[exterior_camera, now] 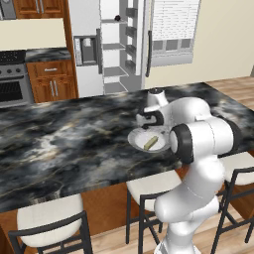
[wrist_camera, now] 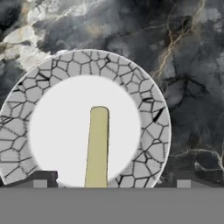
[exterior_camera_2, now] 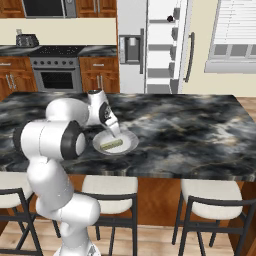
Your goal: Retrieve the butter from the fridge and place it on a plate on the dining table. Then retrieve the butter knife by the fridge and place it near the plate.
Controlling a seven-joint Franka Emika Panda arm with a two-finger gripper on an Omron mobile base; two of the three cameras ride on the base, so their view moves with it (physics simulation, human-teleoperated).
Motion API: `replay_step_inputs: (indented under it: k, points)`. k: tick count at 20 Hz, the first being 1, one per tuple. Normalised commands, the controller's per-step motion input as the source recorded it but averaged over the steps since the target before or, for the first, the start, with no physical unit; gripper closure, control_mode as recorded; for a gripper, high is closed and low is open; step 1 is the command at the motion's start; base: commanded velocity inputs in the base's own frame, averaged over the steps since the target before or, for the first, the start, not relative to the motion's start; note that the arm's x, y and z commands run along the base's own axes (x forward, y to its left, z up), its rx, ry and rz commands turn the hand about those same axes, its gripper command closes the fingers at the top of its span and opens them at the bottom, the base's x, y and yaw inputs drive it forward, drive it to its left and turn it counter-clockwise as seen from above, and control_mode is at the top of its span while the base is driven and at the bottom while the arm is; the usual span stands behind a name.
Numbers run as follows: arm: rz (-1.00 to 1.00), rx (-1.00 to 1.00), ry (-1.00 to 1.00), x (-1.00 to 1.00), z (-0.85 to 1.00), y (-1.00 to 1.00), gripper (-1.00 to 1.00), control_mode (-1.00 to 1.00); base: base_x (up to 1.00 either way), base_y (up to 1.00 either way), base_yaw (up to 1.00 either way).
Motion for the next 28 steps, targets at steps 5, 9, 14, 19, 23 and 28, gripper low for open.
replay_step_inputs:
  k: [5, 9, 14, 19, 23, 28]
  points:
    - [0.14, 0.08, 0.02, -0.53, 1.0, 0.0, -1.0, -1.0, 0.0, 0.0, 0.0]
    - [0.22, 0.1, 0.13, -0.61, 0.99, 0.0, -1.0, -1.0, 0.0, 0.0, 0.0]
    - [0.25, 0.08, 0.16, -0.76, 0.91, 0.0, -1.0, -1.0, 0.0, 0.0, 0.0]
    - [0.16, 0.0, 0.21, -0.77, 0.52, 0.14, -1.0, -1.0, 0.0, 0.0, 0.0]
    - [0.17, -0.01, 0.24, -0.86, 0.39, 0.19, -1.0, -1.0, 0.0, 0.0, 0.0]
    - [0.24, 0.0, 0.16, -0.95, 0.38, 0.28, -1.0, -1.0, 0.0, 0.0, 0.0]
